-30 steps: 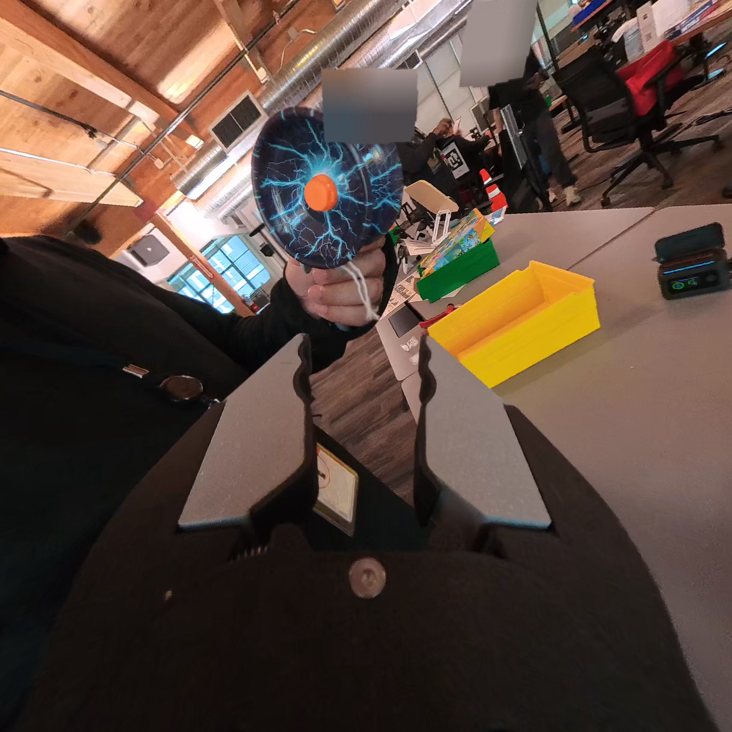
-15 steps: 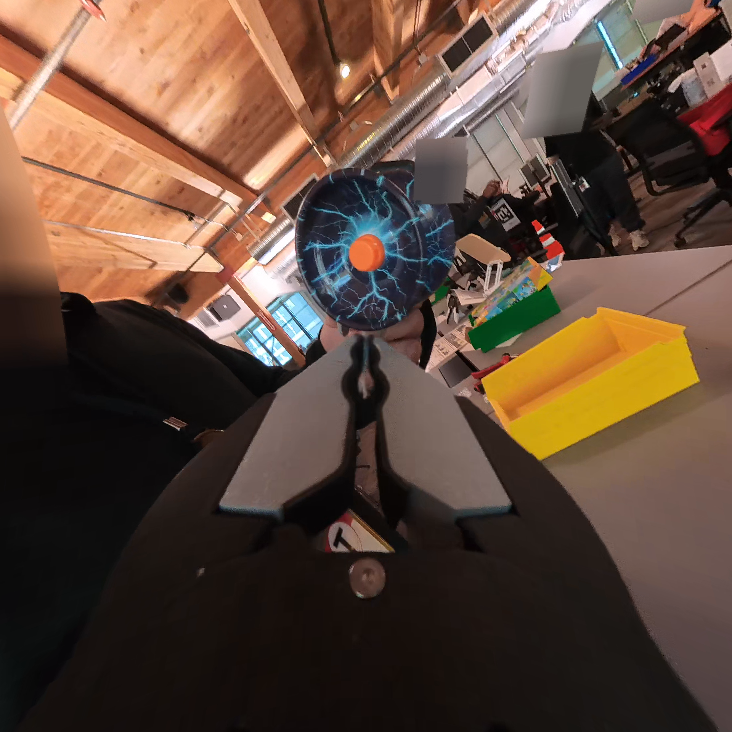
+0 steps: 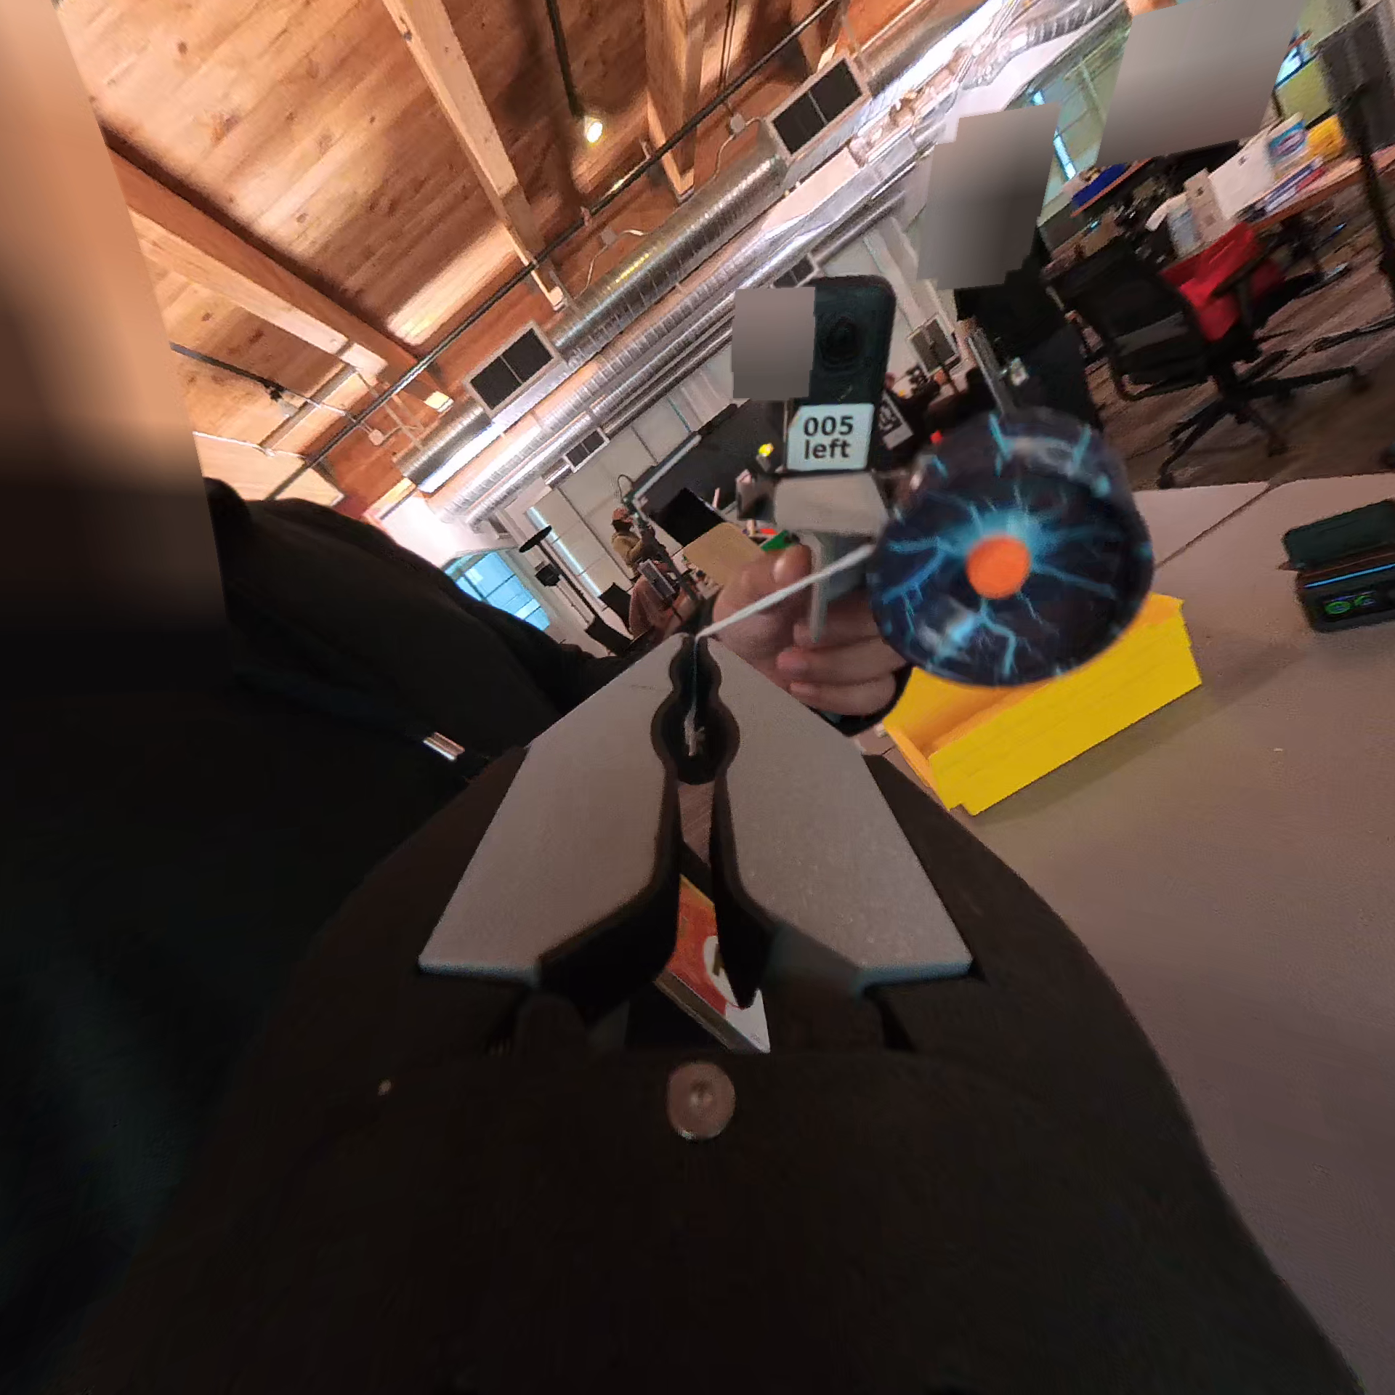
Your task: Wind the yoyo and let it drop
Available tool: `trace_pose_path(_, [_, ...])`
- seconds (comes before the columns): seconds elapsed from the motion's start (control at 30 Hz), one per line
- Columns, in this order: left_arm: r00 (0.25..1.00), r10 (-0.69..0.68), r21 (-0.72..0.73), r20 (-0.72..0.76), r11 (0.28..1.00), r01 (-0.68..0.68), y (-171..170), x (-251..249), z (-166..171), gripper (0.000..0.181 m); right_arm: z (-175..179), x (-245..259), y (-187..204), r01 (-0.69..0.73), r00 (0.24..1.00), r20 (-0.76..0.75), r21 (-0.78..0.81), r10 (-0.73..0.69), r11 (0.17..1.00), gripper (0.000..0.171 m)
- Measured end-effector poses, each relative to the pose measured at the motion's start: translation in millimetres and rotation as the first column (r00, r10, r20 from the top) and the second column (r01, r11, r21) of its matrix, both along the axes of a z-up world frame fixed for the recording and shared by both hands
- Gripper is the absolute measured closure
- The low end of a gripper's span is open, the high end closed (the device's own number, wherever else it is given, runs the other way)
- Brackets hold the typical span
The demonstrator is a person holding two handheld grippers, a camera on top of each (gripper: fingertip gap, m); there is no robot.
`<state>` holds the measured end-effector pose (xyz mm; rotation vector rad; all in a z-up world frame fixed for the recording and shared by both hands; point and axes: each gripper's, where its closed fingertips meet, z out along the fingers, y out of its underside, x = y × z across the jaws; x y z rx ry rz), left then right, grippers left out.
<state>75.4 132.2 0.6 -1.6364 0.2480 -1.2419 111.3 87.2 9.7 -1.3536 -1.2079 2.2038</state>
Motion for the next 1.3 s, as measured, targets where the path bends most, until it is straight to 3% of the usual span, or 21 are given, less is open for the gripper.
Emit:
trace_pose_path(0.27, [0.96,-0.262,0.008,-0.1,0.964,0.265,7.3,85.3,-15.6,0.181,35.6,68.2,29.9,0.135,0.991,0.013,-0.009,-0.135,0.991,0.171])
trace_pose_path(0.43, [0.838,-0.531,-0.009,-0.13,0.845,0.534,-30.6,122.7,-19.9,0.171,59.1,109.4,17.0,0.3,0.95,0.08,0.019,-0.3,0.954,0.171])
trace_pose_path(0.57, [0.759,-0.617,0.0,-0.206,0.776,0.631,-52.6,125.1,-23.8,0.152,78.9,145.6,-0.8,0.442,0.874,0.177,0.092,-0.452,0.892,0.171])
trace_pose_path(0.77, [0.701,-0.661,0.038,-0.269,0.72,0.693,-67.4,119.2,-17.0,0.158,123.7,180.8,-14.3,0.587,0.761,0.224,0.16,-0.608,0.794,0.171])
trace_pose_path(0.87, [0.699,-0.669,0.067,-0.253,0.709,0.702,-69.9,119.5,-8.3,0.159,160.1,200.8,-9.5,0.649,0.728,0.186,0.125,-0.66,0.75,0.171])
trace_pose_path(1.03, [0.692,-0.688,0.082,-0.22,0.693,0.716,-63.5,125.4,-8.0,0.161,217.0,226.8,-5.3,0.732,0.616,0.18,0.228,-0.767,0.642,0.171])
trace_pose_path(1.17, [0.594,-0.756,0.048,-0.273,0.606,0.794,-67.0,139.8,-29.9,0.146,301.9,224.7,-17.0,0.731,0.583,0.132,0.345,-0.801,0.589,0.171])
trace_pose_path(1.23, [0.564,-0.753,0.007,-0.34,0.598,0.802,-60.7,151.2,-50.1,0.131,348.9,215.2,-22.9,0.707,0.557,0.12,0.451,-0.822,0.545,0.171])
trace_pose_path(1.3, [0.538,-0.757,-0.024,-0.371,0.587,0.81,-55.6,159.9,-62.9,0.128,407.1,205.7,-32.7,0.692,0.535,0.061,0.541,-0.843,0.478,0.171])
